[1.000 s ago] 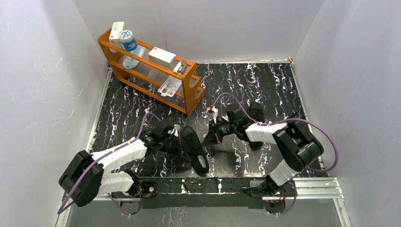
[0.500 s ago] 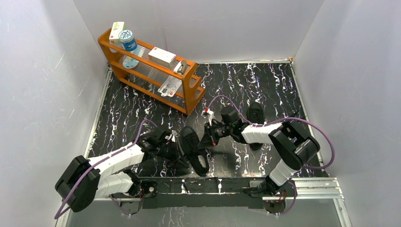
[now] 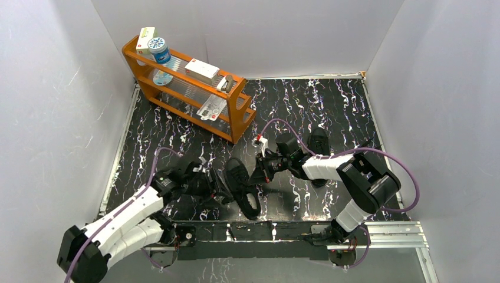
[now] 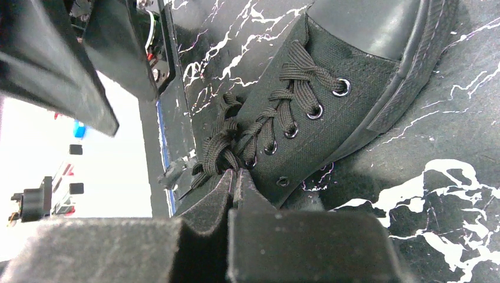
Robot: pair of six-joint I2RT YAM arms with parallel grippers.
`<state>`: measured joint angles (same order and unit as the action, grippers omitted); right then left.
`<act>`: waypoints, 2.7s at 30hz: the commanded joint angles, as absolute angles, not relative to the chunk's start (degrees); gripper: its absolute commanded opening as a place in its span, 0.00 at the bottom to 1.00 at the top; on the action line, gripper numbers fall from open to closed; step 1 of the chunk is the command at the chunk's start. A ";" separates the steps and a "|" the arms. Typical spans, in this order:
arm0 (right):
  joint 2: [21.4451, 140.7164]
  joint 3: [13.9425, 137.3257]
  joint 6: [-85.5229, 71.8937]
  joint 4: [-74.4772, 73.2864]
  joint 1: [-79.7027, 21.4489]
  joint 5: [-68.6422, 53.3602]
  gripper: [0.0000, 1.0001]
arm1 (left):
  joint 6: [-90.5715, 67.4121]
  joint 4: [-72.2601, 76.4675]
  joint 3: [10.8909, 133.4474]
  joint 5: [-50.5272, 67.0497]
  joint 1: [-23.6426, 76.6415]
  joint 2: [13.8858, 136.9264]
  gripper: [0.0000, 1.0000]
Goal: Tie the shoes
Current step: Tie the shoelace on the shoe.
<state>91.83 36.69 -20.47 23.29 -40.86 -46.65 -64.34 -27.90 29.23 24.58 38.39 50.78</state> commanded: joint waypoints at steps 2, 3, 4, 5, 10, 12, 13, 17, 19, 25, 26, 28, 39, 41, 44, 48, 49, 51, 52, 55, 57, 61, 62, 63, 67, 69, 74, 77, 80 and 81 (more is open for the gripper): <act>89.43 36.92 -18.71 23.03 -40.69 -47.41 0.00 | -74.34 -31.21 27.93 19.43 33.46 48.55 0.65; 89.33 36.85 -18.72 23.03 -40.68 -47.53 0.00 | -75.53 -29.75 27.69 19.48 33.36 49.73 0.63; 89.23 36.83 -18.70 23.03 -40.67 -47.71 0.00 | -75.89 -28.80 27.98 19.53 33.39 51.59 0.61; 89.19 36.88 -18.72 23.03 -40.69 -47.84 0.00 | -75.68 -28.80 28.93 19.03 33.38 53.50 0.59; 89.26 37.04 -18.61 23.47 -40.68 -48.22 0.00 | -67.63 -23.91 31.66 21.41 33.39 64.43 0.45; 89.53 37.25 -18.63 23.68 -40.69 -48.63 0.00 | -63.48 -25.10 32.92 21.29 33.56 68.43 0.46; 89.66 37.41 -18.68 23.83 -40.67 -48.72 0.00 | -62.13 -25.98 33.54 21.11 33.64 70.26 0.48; 90.00 37.66 -18.96 24.40 -40.69 -48.62 0.00 | -59.38 -26.30 34.94 20.26 34.05 74.54 0.51; 90.05 37.50 -19.21 24.80 -40.69 -48.63 0.00 | -58.55 -26.02 35.40 19.86 34.26 75.98 0.51; 89.70 36.81 -19.72 25.36 -40.62 -48.07 0.00 | -58.98 -25.11 35.25 19.11 37.17 78.93 0.35; 89.61 36.56 -19.91 25.58 -40.66 -47.77 0.00 | -59.59 -24.29 34.63 18.96 37.59 78.74 0.30; 89.05 36.21 -20.44 25.60 -40.69 -46.59 0.00 | -60.61 -23.21 33.21 18.38 37.78 77.84 0.16; 82.74 31.06 -22.21 24.66 -38.16 -39.12 0.00 | -62.87 -30.88 30.05 11.89 37.95 67.44 0.00; 82.46 30.39 -21.90 24.63 -37.54 -38.50 0.00 | -63.71 -31.92 29.38 11.62 37.96 66.02 0.00; 83.29 29.87 -21.89 25.33 -36.22 -39.49 0.00 | -64.96 -33.70 29.03 10.48 37.97 64.04 0.00; 83.83 30.12 -21.13 25.31 -34.81 -40.09 0.00 | -65.51 -35.51 28.94 10.02 37.92 63.25 0.00; 84.09 30.33 -20.99 25.27 -34.51 -40.45 0.00 | -65.28 -34.99 28.84 10.28 37.96 63.24 0.00; 84.91 31.11 -20.15 24.97 -34.35 -42.59 0.00 | -64.71 -33.97 28.87 11.05 37.89 63.40 0.00; 85.63 31.90 -19.31 24.75 -34.43 -44.63 0.00 | -64.06 -32.83 28.95 11.83 37.89 63.64 0.00; 86.38 33.48 -18.35 23.69 -34.66 -48.26 0.06 | -61.17 -32.57 30.78 12.96 37.97 64.94 0.12; 85.10 34.17 -17.04 20.82 -34.72 -48.10 0.23 | -59.89 -36.08 33.60 11.32 37.96 65.08 0.28; 81.90 36.22 -13.26 10.63 -34.57 -43.62 0.46 | -58.11 -43.69 39.48 7.88 37.88 63.09 0.47; 81.57 36.75 -12.31 8.88 -34.40 -43.29 0.49 | -57.80 -44.81 40.68 7.46 37.95 62.43 0.50; 81.40 37.34 -11.30 7.45 -34.28 -43.19 0.53 | -57.22 -45.14 42.04 7.55 37.91 61.92 0.53; 81.77 40.17 -7.14 3.33 -34.23 -43.35 0.58 | -50.42 -33.20 43.59 16.39 38.06 61.47 0.59; 82.39 41.40 -5.89 2.77 -34.20 -43.64 0.59 | -50.31 -23.71 42.65 22.95 38.37 62.57 0.65; 83.63 42.96 -6.68 3.24 -34.27 -43.71 0.57 | -48.40 -17.07 42.96 25.76 39.05 70.05 0.65; 83.98 42.60 -8.44 4.97 -34.24 -44.27 0.55 | -47.51 -16.03 42.79 26.03 39.31 72.47 0.59; 84.63 42.01 -9.62 6.26 -34.22 -44.26 0.52 | -47.62 -13.61 41.80 26.84 39.37 73.61 0.51; 84.78 41.81 -9.85 6.68 -34.25 -44.09 0.51 | -47.62 -13.17 41.69 26.89 39.37 74.03 0.49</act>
